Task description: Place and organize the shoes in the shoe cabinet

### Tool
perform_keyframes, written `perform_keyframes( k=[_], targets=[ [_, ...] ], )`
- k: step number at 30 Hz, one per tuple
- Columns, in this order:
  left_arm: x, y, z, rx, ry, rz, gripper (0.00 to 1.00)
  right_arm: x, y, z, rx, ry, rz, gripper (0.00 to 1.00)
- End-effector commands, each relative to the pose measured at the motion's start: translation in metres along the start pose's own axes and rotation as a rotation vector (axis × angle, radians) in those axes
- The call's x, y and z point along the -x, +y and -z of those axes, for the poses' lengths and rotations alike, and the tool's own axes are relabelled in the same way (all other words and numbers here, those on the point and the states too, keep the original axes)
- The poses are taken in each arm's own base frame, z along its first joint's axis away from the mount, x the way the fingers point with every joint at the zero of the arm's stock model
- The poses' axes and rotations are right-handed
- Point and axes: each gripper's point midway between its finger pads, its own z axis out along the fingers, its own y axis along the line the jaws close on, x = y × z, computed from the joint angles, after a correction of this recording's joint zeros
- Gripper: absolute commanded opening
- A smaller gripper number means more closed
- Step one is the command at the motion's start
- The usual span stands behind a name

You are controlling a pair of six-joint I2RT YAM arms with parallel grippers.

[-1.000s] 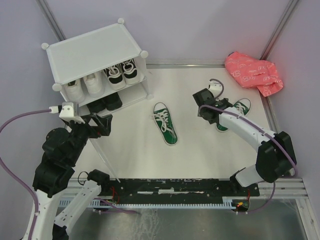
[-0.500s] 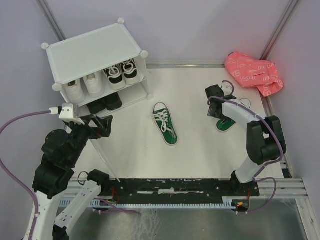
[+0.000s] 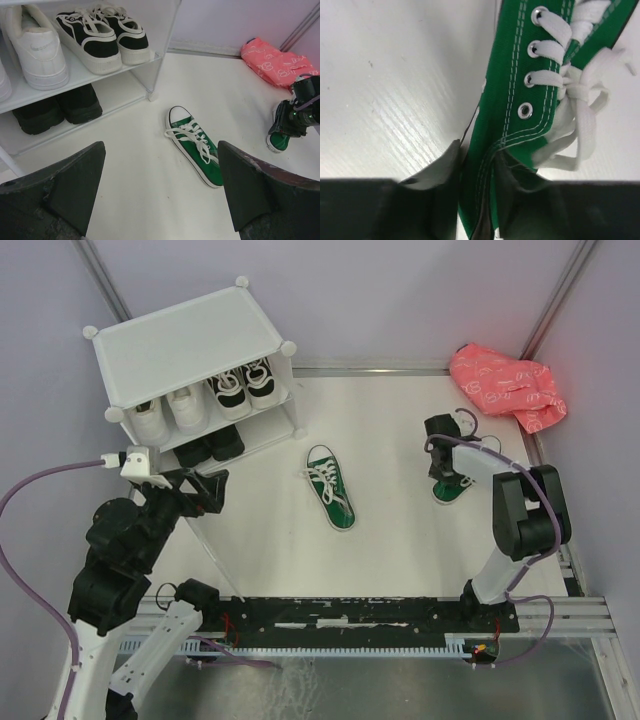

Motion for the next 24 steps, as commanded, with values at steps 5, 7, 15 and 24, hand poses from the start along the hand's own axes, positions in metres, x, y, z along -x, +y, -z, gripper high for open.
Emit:
perform_keyframes(
  k=[5, 7, 15, 24],
  targets=[
    [-0.034, 0.01, 0.001, 0.037, 0.105, 0.011, 0.99, -0.004, 0.051, 0.02, 0.264, -0.035, 0.196, 0.02],
    [-0.034, 0.01, 0.002, 0.039, 0.103, 0.015, 0.99, -0.008, 0.075, 0.036, 0.338, -0.06, 0.316, 0.02],
    [-0.034, 0.011, 0.005, 0.039, 0.094, 0.032, 0.99, -0.056, 0.172, 0.122, 0.63, -0.155, 0.667, 0.02],
    [-0.034, 0.012, 0.007, 0.046, 0.091, 0.038, 0.99, -0.095, 0.205, 0.153, 0.73, -0.186, 0.879, 0.02]
  ],
)
